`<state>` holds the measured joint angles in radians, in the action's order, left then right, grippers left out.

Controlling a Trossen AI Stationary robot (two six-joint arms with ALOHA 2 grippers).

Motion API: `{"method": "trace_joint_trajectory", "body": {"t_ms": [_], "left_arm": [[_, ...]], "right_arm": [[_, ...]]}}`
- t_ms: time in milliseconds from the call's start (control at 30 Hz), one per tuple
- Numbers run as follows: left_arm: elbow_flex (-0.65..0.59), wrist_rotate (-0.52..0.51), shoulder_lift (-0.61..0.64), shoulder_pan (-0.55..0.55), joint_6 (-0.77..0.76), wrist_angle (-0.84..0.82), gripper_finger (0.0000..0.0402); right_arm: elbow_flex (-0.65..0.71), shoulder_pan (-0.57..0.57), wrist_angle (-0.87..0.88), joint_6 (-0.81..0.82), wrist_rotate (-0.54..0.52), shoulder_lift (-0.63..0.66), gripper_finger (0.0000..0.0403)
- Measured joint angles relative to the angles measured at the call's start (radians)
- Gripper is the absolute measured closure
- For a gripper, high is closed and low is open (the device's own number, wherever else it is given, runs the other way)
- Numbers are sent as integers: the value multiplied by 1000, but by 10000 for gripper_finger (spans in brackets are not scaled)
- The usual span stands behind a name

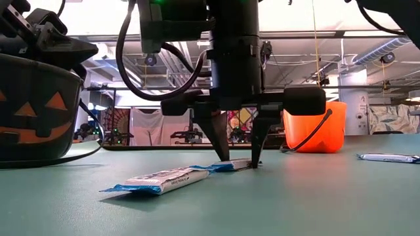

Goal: Sort candy by brand, put in halloween buckets
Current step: Put the white chocolate into the orange bucket

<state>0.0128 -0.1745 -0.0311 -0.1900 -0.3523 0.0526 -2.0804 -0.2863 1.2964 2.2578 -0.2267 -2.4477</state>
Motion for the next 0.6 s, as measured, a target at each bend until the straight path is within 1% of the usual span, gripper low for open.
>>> {"method": "trace_joint_trajectory", "body": {"t_ms": [333,400,600], "left_arm": [[0,0,0,0,0,0,402],[0,0,0,0,0,0,402],[0,0,0,0,0,0,402]], "right_arm": [[-2,-4,38,-3,-55,-2,313],[-9,-3,55,-4,-76,-2,320],[-47,0,120,-32,-88,8,326]]}}
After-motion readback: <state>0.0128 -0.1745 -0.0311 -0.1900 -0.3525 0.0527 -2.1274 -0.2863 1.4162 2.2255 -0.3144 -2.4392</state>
